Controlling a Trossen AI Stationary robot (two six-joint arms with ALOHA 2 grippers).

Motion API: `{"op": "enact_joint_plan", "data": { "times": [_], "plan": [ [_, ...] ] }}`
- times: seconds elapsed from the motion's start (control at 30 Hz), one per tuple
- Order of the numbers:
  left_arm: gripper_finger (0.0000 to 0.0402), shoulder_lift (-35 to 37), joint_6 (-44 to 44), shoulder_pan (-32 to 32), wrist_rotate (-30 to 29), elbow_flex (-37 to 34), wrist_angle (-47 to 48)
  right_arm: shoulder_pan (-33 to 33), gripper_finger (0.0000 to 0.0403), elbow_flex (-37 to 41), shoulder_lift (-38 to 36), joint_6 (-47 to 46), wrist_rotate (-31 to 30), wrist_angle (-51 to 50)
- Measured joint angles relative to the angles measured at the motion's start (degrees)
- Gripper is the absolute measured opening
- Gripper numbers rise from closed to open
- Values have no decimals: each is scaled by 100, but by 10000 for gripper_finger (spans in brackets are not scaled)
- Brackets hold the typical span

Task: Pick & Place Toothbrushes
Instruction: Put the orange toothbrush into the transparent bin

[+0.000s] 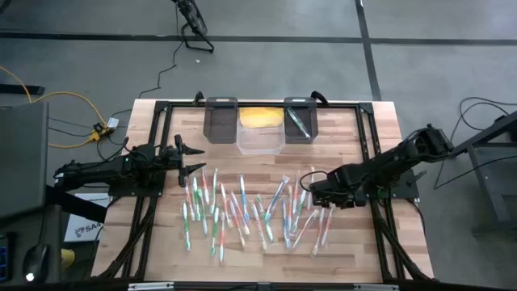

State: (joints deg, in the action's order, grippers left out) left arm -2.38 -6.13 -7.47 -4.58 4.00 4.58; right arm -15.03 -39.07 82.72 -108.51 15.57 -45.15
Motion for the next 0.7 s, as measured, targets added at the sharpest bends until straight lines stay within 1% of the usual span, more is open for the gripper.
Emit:
{"op": "enact_joint_plan", "data": {
  "times": [0.1,0.23,0.5,0.63,0.7],
  "plan": [
    [206,-1,0,-1,0,-1,0,0,200,122,0,-29,1,4],
    [206,0,0,0,0,0,1,0,165,235,0,-29,-20,108],
    [206,1,0,0,2,0,2,2,73,262,0,266,-50,131],
    [206,1,0,1,2,1,2,42,24,262,0,388,-173,132],
    [206,0,0,0,2,-1,1,95,11,260,-3,563,-175,180]
  ]
}}
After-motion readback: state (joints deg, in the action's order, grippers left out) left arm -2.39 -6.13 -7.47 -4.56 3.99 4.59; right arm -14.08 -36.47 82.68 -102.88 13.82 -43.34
